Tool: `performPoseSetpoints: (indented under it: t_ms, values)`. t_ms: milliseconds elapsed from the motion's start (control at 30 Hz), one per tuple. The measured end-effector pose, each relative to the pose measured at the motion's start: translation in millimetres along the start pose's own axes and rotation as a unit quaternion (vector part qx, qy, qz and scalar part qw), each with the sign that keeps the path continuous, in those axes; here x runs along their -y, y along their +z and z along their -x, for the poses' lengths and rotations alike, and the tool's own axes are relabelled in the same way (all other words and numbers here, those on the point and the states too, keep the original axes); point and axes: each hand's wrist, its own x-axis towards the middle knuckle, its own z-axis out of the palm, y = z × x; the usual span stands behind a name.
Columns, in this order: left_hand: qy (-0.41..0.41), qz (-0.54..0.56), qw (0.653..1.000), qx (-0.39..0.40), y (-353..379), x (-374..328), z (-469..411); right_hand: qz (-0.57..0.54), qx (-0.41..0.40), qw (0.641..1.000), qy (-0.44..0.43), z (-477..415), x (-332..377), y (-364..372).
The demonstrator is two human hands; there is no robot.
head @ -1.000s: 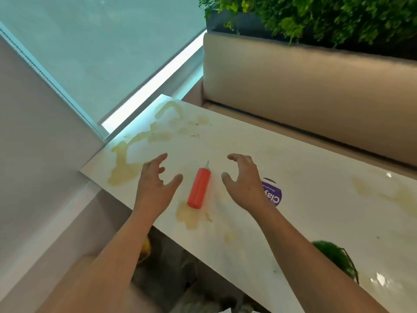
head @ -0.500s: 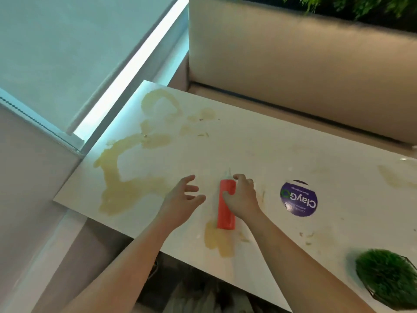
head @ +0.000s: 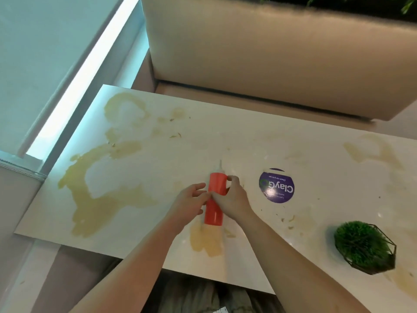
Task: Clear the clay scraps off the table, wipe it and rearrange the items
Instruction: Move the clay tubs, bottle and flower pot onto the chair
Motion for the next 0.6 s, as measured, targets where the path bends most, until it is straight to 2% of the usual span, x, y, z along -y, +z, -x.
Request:
performPoseSetpoints:
  t_ms: [200, 400, 600]
  values:
    - [0.046, -0.009, 0.997, 0.058, 44, -28, 9, -0.090, -0.036, 0.995, -0.029, 20, -20, -59]
    - [0.118, -0.052, 0.985, 0.117, 132, -56, 32, -0.156, -0.064, 0.984, -0.056, 52, -62, -145]
    - [0.156, -0.060, 0.981, 0.101, 244, -87, 58, -0.161, -0.097, 0.979, -0.079, 91, -113, -249]
